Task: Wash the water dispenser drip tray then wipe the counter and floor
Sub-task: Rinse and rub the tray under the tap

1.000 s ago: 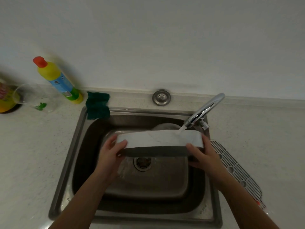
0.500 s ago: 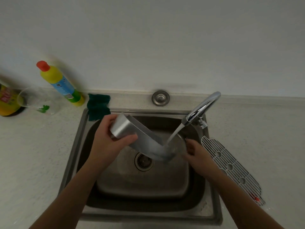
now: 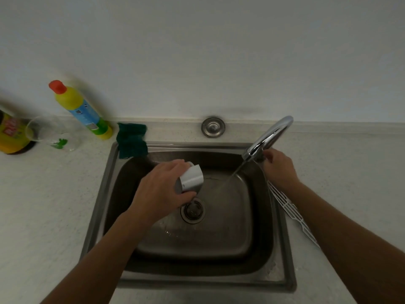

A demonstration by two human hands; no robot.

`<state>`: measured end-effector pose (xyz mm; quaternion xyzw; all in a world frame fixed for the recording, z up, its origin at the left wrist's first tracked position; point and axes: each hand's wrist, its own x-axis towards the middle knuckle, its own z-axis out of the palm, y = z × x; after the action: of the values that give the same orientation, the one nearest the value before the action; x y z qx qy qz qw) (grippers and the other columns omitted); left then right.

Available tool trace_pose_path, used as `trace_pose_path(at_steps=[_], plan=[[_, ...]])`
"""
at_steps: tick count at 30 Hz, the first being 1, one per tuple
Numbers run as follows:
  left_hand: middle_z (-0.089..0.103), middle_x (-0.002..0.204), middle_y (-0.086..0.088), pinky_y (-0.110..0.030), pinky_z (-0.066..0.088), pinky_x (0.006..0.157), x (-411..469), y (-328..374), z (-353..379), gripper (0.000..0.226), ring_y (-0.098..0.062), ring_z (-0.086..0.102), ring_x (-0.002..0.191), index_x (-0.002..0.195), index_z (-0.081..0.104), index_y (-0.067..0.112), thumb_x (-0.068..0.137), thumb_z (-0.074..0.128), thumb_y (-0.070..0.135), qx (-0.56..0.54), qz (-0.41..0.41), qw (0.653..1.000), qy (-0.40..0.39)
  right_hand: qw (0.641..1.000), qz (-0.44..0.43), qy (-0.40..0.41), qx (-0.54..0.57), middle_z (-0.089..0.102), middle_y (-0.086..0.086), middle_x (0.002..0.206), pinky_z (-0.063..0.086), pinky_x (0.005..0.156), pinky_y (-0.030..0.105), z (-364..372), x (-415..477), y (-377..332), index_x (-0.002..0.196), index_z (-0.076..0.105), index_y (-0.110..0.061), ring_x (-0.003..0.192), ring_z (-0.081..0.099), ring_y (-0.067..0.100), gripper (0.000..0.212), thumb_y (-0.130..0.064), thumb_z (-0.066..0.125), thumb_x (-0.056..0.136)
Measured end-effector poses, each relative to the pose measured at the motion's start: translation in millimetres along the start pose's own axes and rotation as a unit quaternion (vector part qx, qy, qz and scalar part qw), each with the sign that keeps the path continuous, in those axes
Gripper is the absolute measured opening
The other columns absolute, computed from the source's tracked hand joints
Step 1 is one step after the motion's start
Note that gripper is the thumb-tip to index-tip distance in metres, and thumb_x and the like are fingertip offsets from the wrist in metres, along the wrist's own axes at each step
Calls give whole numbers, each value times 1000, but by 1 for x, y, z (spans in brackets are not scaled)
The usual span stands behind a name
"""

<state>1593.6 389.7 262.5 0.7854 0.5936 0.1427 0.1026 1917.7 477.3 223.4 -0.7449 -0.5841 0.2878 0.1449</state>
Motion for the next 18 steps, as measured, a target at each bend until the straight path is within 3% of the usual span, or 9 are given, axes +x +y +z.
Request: trace_pose_path(at_steps=[4, 7, 8, 11, 14, 18], plan=[[63, 137, 1, -40, 45, 103, -7, -5, 11, 78, -20, 59, 123, 140, 50, 29, 74, 84, 53, -5, -23, 997, -67, 999, -41, -25, -18, 72, 15, 119, 47, 91, 35, -6, 3, 5, 117, 73, -13, 109, 66, 34, 27, -8, 59, 94], [66, 129, 2, -35, 43, 96, -14, -15, 15, 77, -18, 61, 115, 134, 43, 37, 71, 85, 53, -44, -36, 997, -47, 985, -94, -90, -110, 73, 13, 112, 51, 87, 37, -12, -4, 18, 112, 73, -18, 105, 69, 33, 20, -18, 61, 97], [67, 126, 2, -34, 42, 94, -16, -17, 15, 77, -17, 61, 112, 132, 43, 37, 70, 86, 54, -47, -40, 997, -35, 972, -101, -126, -170, 70, 12, 119, 52, 90, 39, -16, -6, 24, 118, 70, -21, 112, 66, 33, 24, -24, 62, 96], [65, 117, -1, -34, 43, 90, -21, -21, 14, 77, -18, 58, 106, 126, 47, 32, 65, 86, 58, -4, -50, 999, -3, 921, -84, -203, -323, 43, 10, 155, 44, 109, 53, -22, -17, 49, 151, 45, -32, 141, 39, 36, 65, -41, 68, 91], [60, 110, 5, -31, 46, 83, -29, -21, 6, 74, -9, 54, 95, 120, 44, 33, 64, 86, 57, -27, -87, 996, 11, 926, -79, -199, -311, 40, 10, 156, 47, 108, 54, -20, -29, 66, 155, 32, -37, 139, 41, 36, 73, -46, 68, 92], [56, 98, 15, -20, 43, 69, -49, -18, -10, 69, -4, 58, 83, 107, 40, 39, 61, 91, 50, -60, -142, 988, 27, 930, -82, -147, -327, 51, 9, 141, 54, 96, 47, -19, -37, 70, 150, 35, -29, 126, 52, 32, 79, -46, 76, 84]])
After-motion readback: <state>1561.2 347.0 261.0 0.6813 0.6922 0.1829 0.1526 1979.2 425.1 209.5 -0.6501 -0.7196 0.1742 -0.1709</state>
